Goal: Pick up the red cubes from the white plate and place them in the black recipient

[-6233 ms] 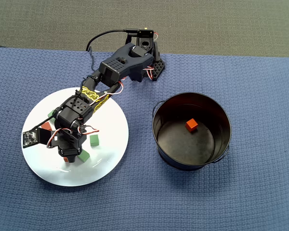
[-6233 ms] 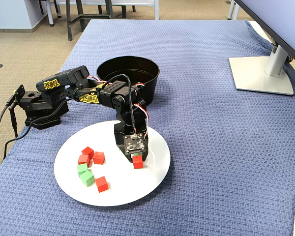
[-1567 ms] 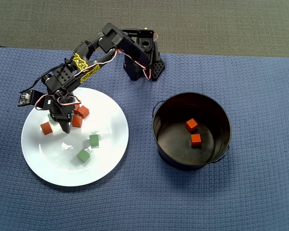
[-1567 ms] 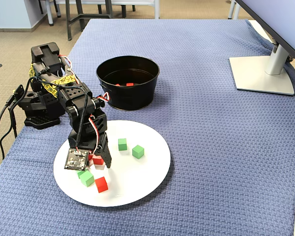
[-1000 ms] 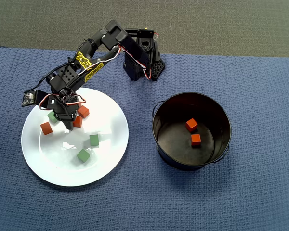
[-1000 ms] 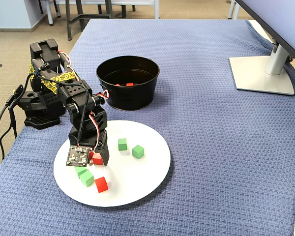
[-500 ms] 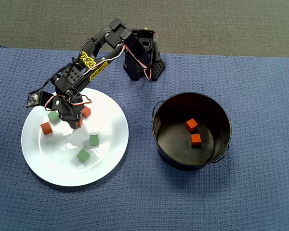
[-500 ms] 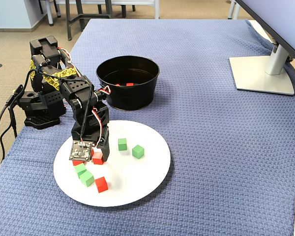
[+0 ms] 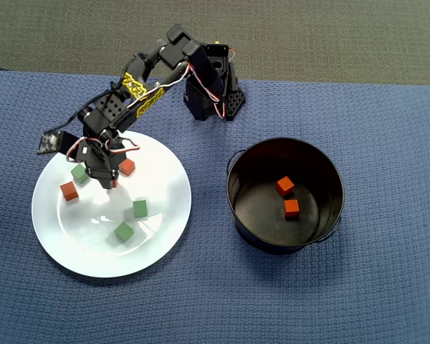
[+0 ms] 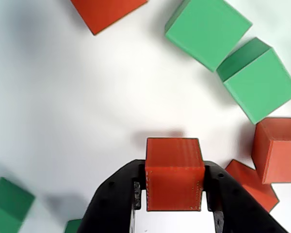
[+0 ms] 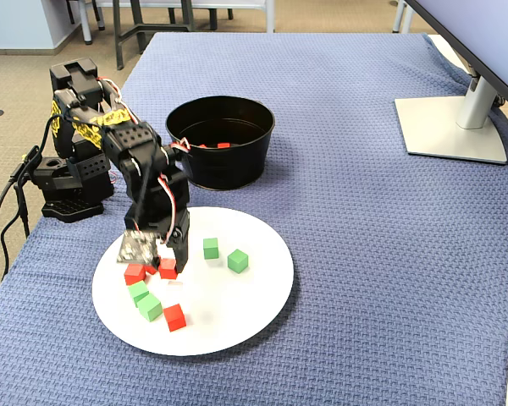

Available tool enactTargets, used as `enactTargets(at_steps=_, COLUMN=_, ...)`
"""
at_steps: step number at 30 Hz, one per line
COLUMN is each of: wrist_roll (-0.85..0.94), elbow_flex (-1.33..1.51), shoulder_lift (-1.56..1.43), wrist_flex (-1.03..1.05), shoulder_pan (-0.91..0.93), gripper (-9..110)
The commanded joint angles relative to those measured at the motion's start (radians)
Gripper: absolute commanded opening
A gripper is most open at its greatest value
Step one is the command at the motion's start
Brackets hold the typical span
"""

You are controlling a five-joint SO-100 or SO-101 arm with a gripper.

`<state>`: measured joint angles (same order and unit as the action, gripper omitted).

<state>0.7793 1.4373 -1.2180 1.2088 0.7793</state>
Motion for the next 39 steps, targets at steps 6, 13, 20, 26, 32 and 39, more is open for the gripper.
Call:
enactTargets(at_steps=6, wrist_roll=-0.212, elbow_flex=-0.193, shoulder_lift=-0.291, wrist_flex=0.206, shoulder_pan=-0.193, gripper=0)
enactTargets(at_steps=13, wrist_roll=-0.443, elbow_flex=-0.12, shoulder_lift=-0.494, wrist_flex=0.256, shoulder_pan=-0.523, gripper=0)
enactTargets(at_steps=20, wrist_roll=-0.672, elbow_flex=0.084, shoulder_lift=-0.701, wrist_flex=0.173, shoulder_pan=-0.9, gripper=0)
enactTargets(at_steps=26, wrist_roll=-0.765, elbow_flex=0.204, shoulder_lift=-0.848, wrist_flex=0.123, shoulder_pan=-1.16, gripper=0)
enactTargets(at_steps=32, wrist_roll=-0.698, elbow_flex=0.14, shoulder_lift=-0.813, wrist_flex=0.163, shoulder_pan=-1.157, gripper=33)
enactTargets(at_steps=39, wrist_roll=-0.462, elbow_flex=0.06, shoulder_lift=-0.784, wrist_flex=0.259, shoulder_pan=-0.821, gripper=25)
